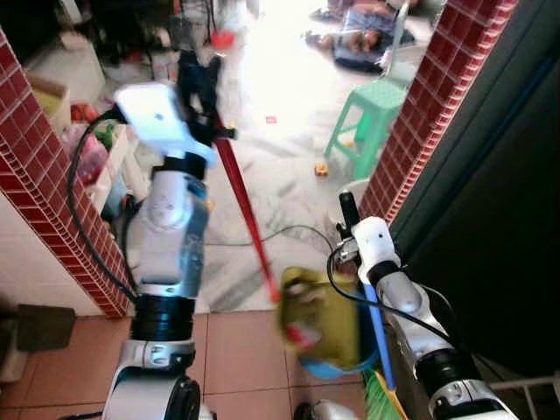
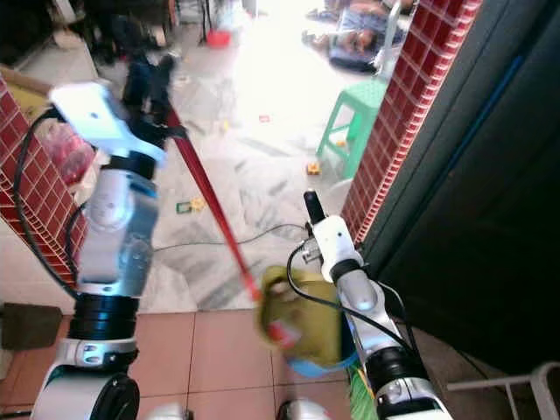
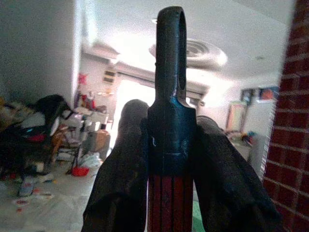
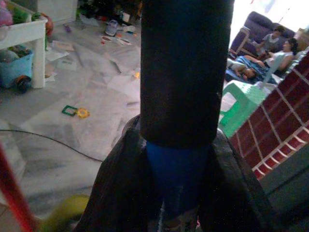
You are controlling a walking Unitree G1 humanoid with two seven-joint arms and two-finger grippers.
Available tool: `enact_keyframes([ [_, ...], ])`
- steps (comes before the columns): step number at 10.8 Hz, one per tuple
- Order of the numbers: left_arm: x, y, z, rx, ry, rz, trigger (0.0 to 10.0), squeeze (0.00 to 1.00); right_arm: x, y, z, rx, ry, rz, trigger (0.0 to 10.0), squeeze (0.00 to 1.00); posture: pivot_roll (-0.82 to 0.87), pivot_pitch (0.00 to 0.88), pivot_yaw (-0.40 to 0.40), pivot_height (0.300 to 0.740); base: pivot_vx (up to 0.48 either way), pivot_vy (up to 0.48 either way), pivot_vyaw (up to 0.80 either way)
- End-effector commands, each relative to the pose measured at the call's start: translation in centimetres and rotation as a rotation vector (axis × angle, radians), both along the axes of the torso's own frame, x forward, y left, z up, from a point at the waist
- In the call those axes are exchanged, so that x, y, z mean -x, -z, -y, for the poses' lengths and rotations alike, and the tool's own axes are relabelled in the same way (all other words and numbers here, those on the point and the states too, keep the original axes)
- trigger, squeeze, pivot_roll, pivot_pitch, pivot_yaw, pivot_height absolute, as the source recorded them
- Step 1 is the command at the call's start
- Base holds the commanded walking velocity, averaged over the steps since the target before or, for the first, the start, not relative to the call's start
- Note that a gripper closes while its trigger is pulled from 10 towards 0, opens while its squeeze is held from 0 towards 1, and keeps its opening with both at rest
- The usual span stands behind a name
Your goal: Sweep floor
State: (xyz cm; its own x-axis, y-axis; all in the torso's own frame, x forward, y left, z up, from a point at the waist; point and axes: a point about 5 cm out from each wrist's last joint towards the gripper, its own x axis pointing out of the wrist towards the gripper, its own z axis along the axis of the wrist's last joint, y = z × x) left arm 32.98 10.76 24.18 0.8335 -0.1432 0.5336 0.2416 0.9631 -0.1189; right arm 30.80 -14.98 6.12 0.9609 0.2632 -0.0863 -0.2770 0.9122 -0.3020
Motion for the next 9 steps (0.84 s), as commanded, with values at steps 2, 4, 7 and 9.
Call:
enact_keyframes([
  [2,0.0,-1.1,1.5,-0.047,0.040,0.074,10.0,0.00,-0.5,-0.7,0.0,0.000,0.013,0.030,10.0,0.00,-0.01,0.000,-0.023,0.740,0.000,0.000,0.00],
  [4,-0.7,-1.0,3.0,-0.064,0.043,0.096,10.0,0.00,-0.3,-0.7,0.1,-0.010,0.026,0.038,10.0,0.00,-0.03,0.000,-0.009,0.740,0.000,0.000,0.00],
  [7,-1.9,-3.8,4.7,-0.060,0.002,0.201,10.0,0.00,0.5,-0.6,0.3,-0.011,0.038,0.051,10.0,0.00,-0.08,0.000,0.020,0.740,0.000,0.000,0.00],
  [9,-2.3,-4.3,6.5,-0.071,0.000,0.238,10.0,0.00,1.4,-0.3,0.9,-0.007,0.055,0.052,10.0,0.00,-0.12,0.000,0.038,0.740,0.000,0.000,0.00],
])
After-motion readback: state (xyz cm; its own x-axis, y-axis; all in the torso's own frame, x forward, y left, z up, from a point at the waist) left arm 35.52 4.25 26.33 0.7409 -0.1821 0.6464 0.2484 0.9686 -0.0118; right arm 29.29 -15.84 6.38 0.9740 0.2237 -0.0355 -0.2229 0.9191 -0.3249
